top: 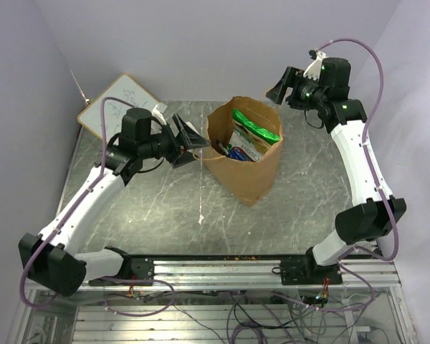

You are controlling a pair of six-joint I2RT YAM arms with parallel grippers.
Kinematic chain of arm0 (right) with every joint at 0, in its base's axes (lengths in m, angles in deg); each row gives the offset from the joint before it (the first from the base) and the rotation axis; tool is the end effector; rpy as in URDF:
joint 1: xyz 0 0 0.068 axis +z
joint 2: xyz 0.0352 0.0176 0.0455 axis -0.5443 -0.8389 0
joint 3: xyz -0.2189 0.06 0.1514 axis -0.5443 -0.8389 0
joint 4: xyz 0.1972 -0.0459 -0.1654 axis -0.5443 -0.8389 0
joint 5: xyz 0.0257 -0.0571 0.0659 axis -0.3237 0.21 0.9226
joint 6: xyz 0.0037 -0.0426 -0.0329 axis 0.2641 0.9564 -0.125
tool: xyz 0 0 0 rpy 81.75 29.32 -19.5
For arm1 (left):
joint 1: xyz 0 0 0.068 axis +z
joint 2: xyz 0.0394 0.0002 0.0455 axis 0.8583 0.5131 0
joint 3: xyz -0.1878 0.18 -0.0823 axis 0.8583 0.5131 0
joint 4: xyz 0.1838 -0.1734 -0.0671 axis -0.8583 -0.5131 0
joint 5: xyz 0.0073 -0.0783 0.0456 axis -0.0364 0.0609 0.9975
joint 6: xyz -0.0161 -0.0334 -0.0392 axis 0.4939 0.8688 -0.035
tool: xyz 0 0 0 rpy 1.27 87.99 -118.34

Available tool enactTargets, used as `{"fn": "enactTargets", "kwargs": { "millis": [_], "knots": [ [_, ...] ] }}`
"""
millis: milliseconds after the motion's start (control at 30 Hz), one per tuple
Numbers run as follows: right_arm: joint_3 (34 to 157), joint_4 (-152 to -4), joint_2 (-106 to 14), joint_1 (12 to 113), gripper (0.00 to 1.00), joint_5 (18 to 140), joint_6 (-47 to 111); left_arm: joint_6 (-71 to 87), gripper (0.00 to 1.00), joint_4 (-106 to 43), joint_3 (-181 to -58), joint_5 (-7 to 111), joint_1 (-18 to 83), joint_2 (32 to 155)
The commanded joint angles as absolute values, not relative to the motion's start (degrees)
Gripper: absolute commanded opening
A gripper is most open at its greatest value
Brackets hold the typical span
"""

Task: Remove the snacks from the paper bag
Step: Move the paper bag to the center of the board, then adjust the paper bag at the center of the board.

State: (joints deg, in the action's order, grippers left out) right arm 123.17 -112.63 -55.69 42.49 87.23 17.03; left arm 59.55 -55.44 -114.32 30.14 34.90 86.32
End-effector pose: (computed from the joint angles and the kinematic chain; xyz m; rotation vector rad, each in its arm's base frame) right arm 0.3424 0.0675 0.4487 0.0255 2.0004 0.6315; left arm 0.2335 -0.1248 0.3718 -0.3646 2.2208 -1.4388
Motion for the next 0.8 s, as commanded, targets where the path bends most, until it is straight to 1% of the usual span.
{"fn": "enactTargets", "kwargs": {
  "millis": [0, 67, 133, 267, 333, 400, 533, 667, 767],
  "knots": [
    [123.1, -110.1, -56.2, 40.6, 0.77, 94.1, 16.1, 57.1, 0.89, -51.5, -117.9, 25.9, 34.4, 91.0],
    [121.9, -108.8, -56.5, 39.5, 0.77, 95.9, 15.4, 55.8, 0.88, -51.6, -119.3, 25.4, 34.0, 92.6],
    [122.0, -107.6, -57.6, 38.8, 0.73, 98.3, 14.2, 54.9, 0.86, -51.4, -119.8, 23.6, 33.9, 94.0],
    [123.4, -105.5, -60.4, 38.7, 0.6, 102.6, 11.8, 52.2, 0.76, -53.5, -120.3, 24.0, 33.7, 95.2],
    [123.8, -104.1, -61.5, 38.8, 0.54, 104.4, 10.5, 53.1, 0.67, -52.0, -119.9, 24.4, 33.7, 95.2],
    [123.5, -102.5, -61.9, 38.7, 0.52, 105.2, 9.3, 55.3, 0.62, -49.3, -118.6, 25.3, 33.4, 94.6],
    [121.7, -97.5, -62.7, 38.8, 0.51, 107.5, 5.8, 58.3, 0.6, -46.0, -116.9, 30.0, 31.1, 92.1],
    [125.6, -98.4, -65.8, 38.8, 0.43, 111.0, 4.5, 58.4, 0.59, -47.3, -116.5, 35.2, 27.9, 90.1],
    [126.1, -99.8, -66.3, 38.7, 0.4, 111.7, 5.3, 58.4, 0.59, -47.9, -115.9, 36.7, 27.0, 89.2]
  ]
}}
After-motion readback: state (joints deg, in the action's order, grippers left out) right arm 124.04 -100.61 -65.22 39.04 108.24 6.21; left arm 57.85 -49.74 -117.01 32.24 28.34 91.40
